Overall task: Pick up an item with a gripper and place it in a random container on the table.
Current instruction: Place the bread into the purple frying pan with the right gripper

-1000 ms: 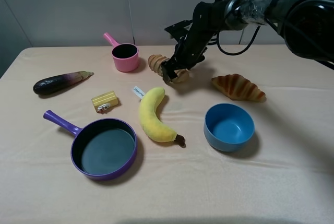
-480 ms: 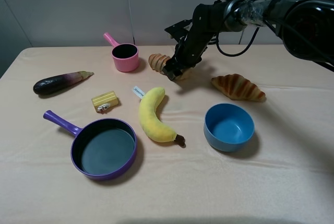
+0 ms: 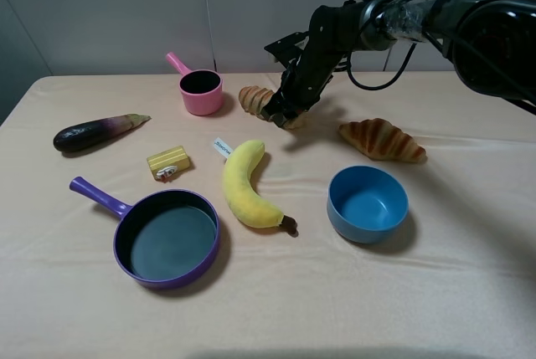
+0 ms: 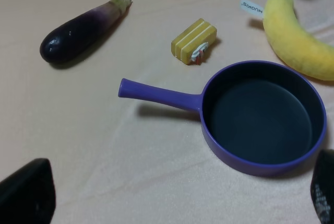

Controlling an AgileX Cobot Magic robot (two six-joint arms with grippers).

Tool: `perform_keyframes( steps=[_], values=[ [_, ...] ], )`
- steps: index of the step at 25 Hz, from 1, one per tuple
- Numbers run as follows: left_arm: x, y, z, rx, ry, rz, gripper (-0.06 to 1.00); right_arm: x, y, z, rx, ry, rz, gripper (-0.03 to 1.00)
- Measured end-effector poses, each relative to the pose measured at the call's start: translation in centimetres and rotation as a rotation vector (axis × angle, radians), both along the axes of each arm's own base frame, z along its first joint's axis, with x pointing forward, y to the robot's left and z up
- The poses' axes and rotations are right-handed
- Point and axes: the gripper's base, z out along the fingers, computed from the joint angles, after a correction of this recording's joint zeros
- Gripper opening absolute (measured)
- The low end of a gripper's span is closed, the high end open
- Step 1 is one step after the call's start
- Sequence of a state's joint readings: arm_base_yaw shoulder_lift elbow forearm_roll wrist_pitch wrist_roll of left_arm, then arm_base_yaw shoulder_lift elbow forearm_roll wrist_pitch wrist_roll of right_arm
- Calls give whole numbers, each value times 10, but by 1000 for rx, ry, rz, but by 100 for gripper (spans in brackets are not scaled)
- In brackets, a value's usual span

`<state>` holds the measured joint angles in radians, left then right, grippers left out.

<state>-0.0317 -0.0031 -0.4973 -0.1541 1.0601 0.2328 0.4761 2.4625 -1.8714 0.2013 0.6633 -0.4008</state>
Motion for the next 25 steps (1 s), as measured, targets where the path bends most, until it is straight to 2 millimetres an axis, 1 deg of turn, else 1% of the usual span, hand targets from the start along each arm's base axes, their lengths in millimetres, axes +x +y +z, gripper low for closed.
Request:
perform_keyframes(
  steps=[2,5,8,14,21,25],
  values=[
    [0,0,0,0,0,0,99,0,0,0,0,0,0,31],
    [0,0,0,0,0,0,99,0,0,2,1,-7,1,28],
    [0,0,0,0,0,0,99,1,0,8,-3,-20,6,28],
    [0,0,0,0,0,0,99,4,-1,25,-20,-75,27,25],
    [0,0,0,0,0,0,99,7,-4,44,-58,-149,62,24],
    [0,0,0,0,0,0,99,7,-6,60,-73,-189,76,23]
  ],
)
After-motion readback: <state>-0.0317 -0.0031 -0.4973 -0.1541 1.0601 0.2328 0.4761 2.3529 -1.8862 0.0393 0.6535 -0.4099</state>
